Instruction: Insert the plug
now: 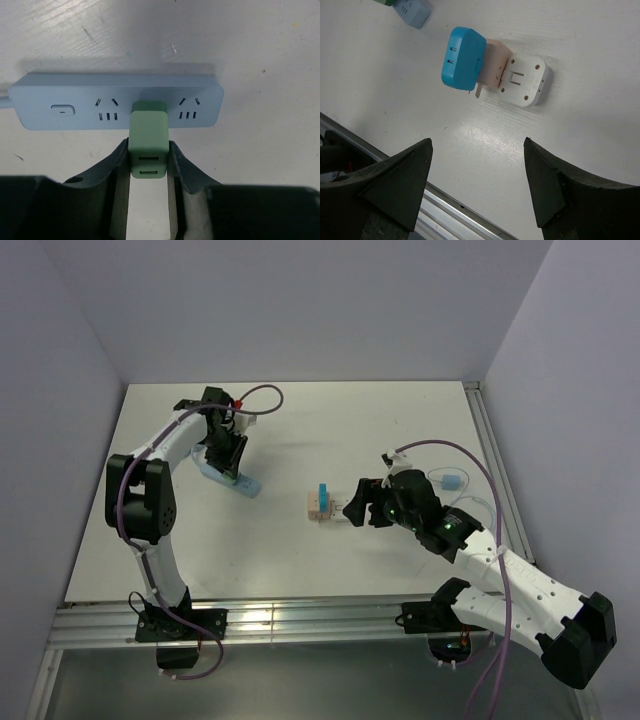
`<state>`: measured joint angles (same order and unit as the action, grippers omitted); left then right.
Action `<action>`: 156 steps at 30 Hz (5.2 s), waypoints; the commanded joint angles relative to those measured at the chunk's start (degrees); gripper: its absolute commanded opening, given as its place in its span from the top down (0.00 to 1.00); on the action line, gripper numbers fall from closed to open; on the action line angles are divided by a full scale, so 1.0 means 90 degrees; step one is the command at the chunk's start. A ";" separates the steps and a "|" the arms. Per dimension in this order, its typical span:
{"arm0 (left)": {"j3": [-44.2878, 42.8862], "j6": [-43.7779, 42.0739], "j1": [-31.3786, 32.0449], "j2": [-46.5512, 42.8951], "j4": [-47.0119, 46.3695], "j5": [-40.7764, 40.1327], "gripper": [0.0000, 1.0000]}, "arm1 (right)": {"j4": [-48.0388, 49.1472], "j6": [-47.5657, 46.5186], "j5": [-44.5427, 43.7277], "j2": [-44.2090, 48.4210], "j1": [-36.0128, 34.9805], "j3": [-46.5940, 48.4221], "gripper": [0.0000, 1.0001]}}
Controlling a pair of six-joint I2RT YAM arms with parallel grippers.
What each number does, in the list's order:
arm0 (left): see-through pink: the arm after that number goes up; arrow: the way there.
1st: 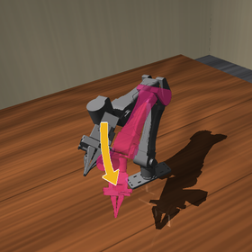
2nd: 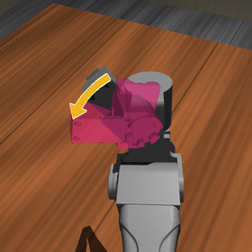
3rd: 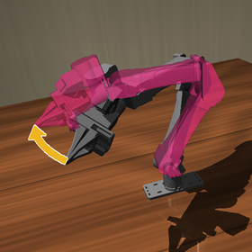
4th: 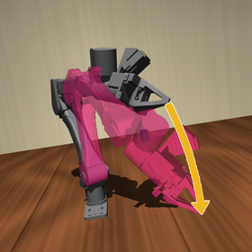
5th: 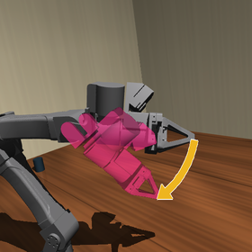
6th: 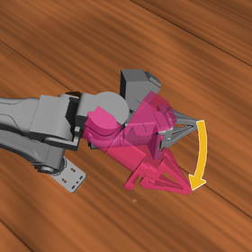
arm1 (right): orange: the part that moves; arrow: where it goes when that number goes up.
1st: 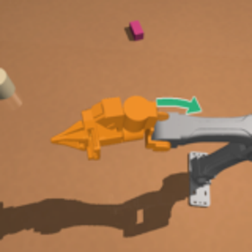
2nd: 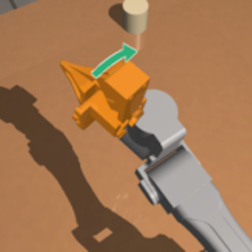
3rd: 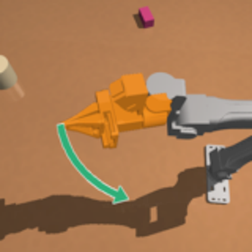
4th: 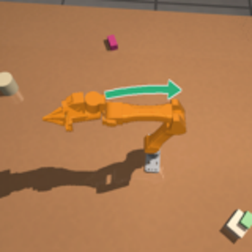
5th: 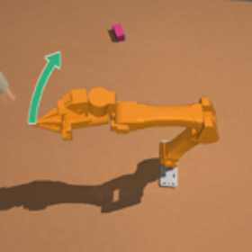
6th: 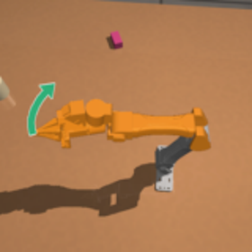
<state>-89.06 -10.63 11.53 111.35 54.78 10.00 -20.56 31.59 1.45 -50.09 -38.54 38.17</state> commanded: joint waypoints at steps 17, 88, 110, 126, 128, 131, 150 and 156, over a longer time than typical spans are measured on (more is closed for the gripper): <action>-0.0047 0.0283 0.0174 0.1525 0.0212 -0.0603 1.00 | 0.0194 -0.0102 0.0063 -0.0128 0.0123 0.0006 0.20; 0.5100 0.5957 0.1981 -0.7402 -0.4964 0.0197 0.00 | -0.1183 0.1861 -0.1490 -0.3906 0.5572 0.2193 0.27; 0.4954 0.6074 0.1990 -0.7109 -0.4955 0.0286 0.00 | -0.0909 0.1802 -0.1929 -0.5831 0.5572 0.3102 0.25; 0.4934 0.5937 0.1990 -0.6855 -0.5208 0.0930 0.01 | -0.0665 0.1246 -0.1334 -0.6057 0.5445 0.3112 0.94; 0.4886 0.5918 0.2000 -0.6835 -0.5208 0.0959 0.01 | -0.0714 0.0964 -0.1469 -0.5901 0.5144 0.3131 0.98; 0.4710 0.5860 0.1990 -0.6757 -0.5092 0.1067 0.01 | -0.0860 0.0515 -0.1753 -0.5452 0.4433 0.3219 1.00; 0.3519 0.5430 0.1951 -0.6337 -0.4359 0.0969 0.00 | 0.1549 -0.2211 0.2042 -0.1058 0.1246 0.1306 1.00; 0.3138 0.5449 0.1903 -0.6171 -0.4222 0.1593 0.01 | 0.1776 -0.2602 0.3168 -0.0393 0.0436 0.1071 1.00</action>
<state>-57.74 39.64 28.97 55.46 17.06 20.88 -10.31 12.03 21.02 -56.12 -31.90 48.31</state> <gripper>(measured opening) 0.989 0.536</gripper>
